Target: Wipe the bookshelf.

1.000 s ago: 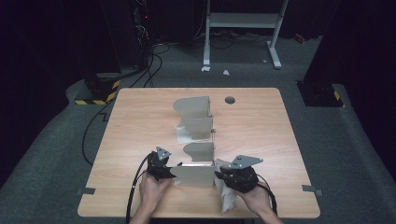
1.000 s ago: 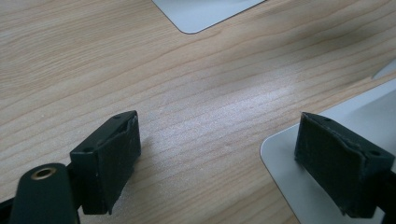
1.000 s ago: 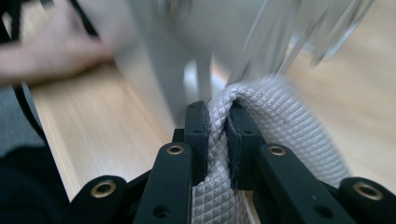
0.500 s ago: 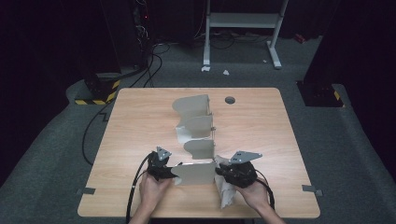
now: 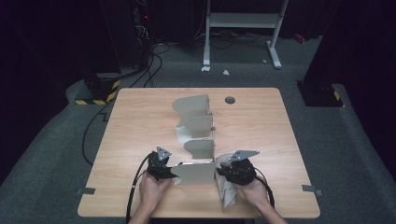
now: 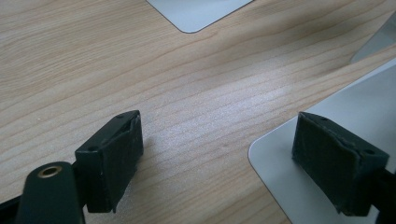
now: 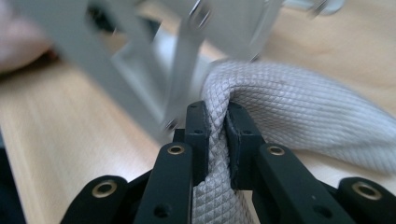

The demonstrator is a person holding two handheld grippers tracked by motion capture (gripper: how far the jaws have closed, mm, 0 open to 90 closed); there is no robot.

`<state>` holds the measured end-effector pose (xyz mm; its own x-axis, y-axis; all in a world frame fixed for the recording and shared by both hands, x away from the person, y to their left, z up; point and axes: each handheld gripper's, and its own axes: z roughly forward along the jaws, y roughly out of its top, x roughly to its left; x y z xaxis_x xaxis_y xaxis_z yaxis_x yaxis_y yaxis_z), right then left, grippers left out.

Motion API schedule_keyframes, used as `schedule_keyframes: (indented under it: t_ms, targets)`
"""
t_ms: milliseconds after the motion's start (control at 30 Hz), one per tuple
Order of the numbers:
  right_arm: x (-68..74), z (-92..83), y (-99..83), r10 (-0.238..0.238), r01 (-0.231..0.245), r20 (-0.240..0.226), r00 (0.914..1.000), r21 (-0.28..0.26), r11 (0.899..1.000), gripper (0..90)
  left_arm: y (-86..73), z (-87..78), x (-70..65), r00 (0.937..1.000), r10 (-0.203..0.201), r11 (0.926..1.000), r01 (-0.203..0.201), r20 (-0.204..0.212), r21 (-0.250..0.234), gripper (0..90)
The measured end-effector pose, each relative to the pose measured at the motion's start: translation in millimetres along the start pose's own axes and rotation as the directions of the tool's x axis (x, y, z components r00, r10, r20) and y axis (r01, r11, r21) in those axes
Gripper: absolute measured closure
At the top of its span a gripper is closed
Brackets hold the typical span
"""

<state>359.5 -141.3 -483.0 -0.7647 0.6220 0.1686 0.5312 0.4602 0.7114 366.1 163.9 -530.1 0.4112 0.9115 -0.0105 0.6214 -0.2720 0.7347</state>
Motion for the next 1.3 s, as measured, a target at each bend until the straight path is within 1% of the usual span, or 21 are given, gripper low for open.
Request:
schedule_keyframes:
  t_ms: [33, 133, 167, 333, 367, 400, 433, 467, 567, 667, 700, 733, 767, 833, 900, 1000, 1033, 1067, 1167, 1233, 1300]
  targets:
    - [-7.1, -0.9, 6.6, 0.018, -0.017, 0.019, 0.9997, -0.010, 1.000, 81.1, 0.0, 0.0, 0.1, 1.0000, 0.001, 1.0000, -0.001, 0.001, 0.000, 16.7]
    - [-12.9, 2.0, 11.3, 0.030, -0.029, 0.029, 0.9991, -0.014, 0.999, 81.0, 0.0, 0.0, 0.0, 1.0000, 0.000, 1.0000, 0.000, 0.001, 0.000, 16.8]
    - [-20.4, 8.3, 16.9, 0.050, -0.050, 0.036, 0.9981, -0.015, 0.999, 80.9, 0.0, 0.0, 0.1, 1.0000, 0.001, 1.0000, -0.001, 0.001, -0.001, 16.8]
    - [-25.2, 10.1, 29.1, 0.064, -0.062, 0.039, 0.9972, -0.034, 0.997, 81.0, 0.0, -0.1, 0.1, 1.0000, 0.001, 1.0000, -0.001, 0.001, 0.000, 16.8]
    - [-23.2, 0.8, 39.5, 0.051, -0.048, 0.036, 0.9980, -0.081, 0.996, 80.9, 0.0, 0.0, 0.1, 1.0000, 0.001, 1.0000, -0.001, 0.001, -0.001, 16.8]
    - [-23.2, 0.8, 39.5, 0.051, -0.048, 0.036, 0.9980, -0.081, 0.996, 80.9, 0.0, 0.0, 0.1, 1.0000, 0.001, 1.0000, -0.001, 0.001, -0.001, 16.8]
    - [-19.8, -9.9, 49.6, 0.031, -0.026, 0.039, 0.9987, -0.119, 0.993, 80.9, 0.0, 0.0, 0.0, 1.0000, 0.001, 1.0000, -0.001, 0.001, -0.001, 16.8]
    - [-19.8, -9.9, 49.6, 0.031, -0.026, 0.039, 0.9987, -0.119, 0.993, 80.9, 0.0, 0.0, 0.0, 1.0000, 0.001, 1.0000, -0.001, 0.001, -0.001, 16.9]
    - [-14.4, -23.5, 64.8, -0.006, 0.014, 0.056, 0.9984, -0.149, 0.989, 80.7, 0.0, 0.0, 0.0, 1.0000, 0.002, 1.0000, -0.002, 0.001, 0.000, 16.9]
    - [-13.5, -26.0, 68.7, -0.015, 0.024, 0.058, 0.9982, -0.152, 0.988, 80.7, 0.0, -0.1, 0.1, 1.0000, 0.002, 1.0000, -0.002, 0.002, 0.000, 16.9]
    - [-11.7, -32.0, 70.8, -0.015, 0.024, 0.049, 0.9987, -0.187, 0.982, 80.8, 0.0, -0.1, 0.1, 1.0000, 0.002, 1.0000, -0.002, 0.002, 0.000, 16.8]
    - [-11.7, -32.0, 70.8, -0.015, 0.024, 0.049, 0.9987, -0.187, 0.982, 80.8, 0.0, -0.1, 0.1, 1.0000, 0.002, 1.0000, -0.002, 0.002, 0.000, 16.9]
    - [-9.9, -40.2, 73.5, -0.022, 0.032, 0.051, 0.9985, -0.225, 0.974, 80.8, 0.0, 0.0, 0.0, 1.0000, 0.002, 1.0000, -0.002, 0.002, -0.001, 16.9]
    - [-8.5, -47.4, 78.8, -0.027, 0.040, 0.055, 0.9981, -0.248, 0.968, 80.8, 0.1, 0.1, 0.0, 1.0000, 0.003, 1.0000, -0.003, 0.002, -0.001, 16.9]
    - [-9.1, -49.2, 85.4, -0.033, 0.048, 0.061, 0.9976, -0.255, 0.966, 80.7, 0.1, 0.0, 0.0, 1.0000, 0.003, 1.0000, -0.003, 0.003, -0.001, 16.9]
    - [-11.4, -44.8, 89.2, -0.032, 0.048, 0.066, 0.9973, -0.246, 0.968, 80.7, 0.1, 0.0, 0.0, 1.0000, 0.003, 1.0000, -0.003, 0.002, -0.001, 17.0]
    - [-17.7, -31.6, 89.5, -0.015, 0.028, 0.065, 0.9978, -0.214, 0.977, 80.7, 0.0, 0.0, 0.0, 1.0000, 0.003, 1.0000, -0.003, 0.003, -0.001, 17.0]
    - [-17.7, -31.6, 89.5, -0.015, 0.028, 0.065, 0.9978, -0.214, 0.977, 80.7, 0.0, 0.0, 0.0, 1.0000, 0.003, 1.0000, -0.003, 0.003, -0.001, 17.0]
    - [-24.7, -10.5, 80.9, 0.010, -0.002, 0.056, 0.9984, -0.150, 0.989, 80.8, 0.0, -0.1, 0.1, 1.0000, 0.003, 1.0000, -0.003, 0.003, -0.001, 17.0]
    - [-25.6, -3.4, 71.7, 0.026, -0.020, 0.033, 0.9991, -0.146, 0.989, 80.8, 0.0, -0.1, 0.1, 1.0000, 0.004, 1.0000, -0.004, 0.004, -0.001, 17.0]
    - [-25.1, -3.5, 70.8, 0.026, -0.021, 0.033, 0.9991, -0.146, 0.989, 80.9, 0.0, 0.0, 0.1, 1.0000, 0.005, 1.0000, -0.005, 0.005, -0.001, 17.0]
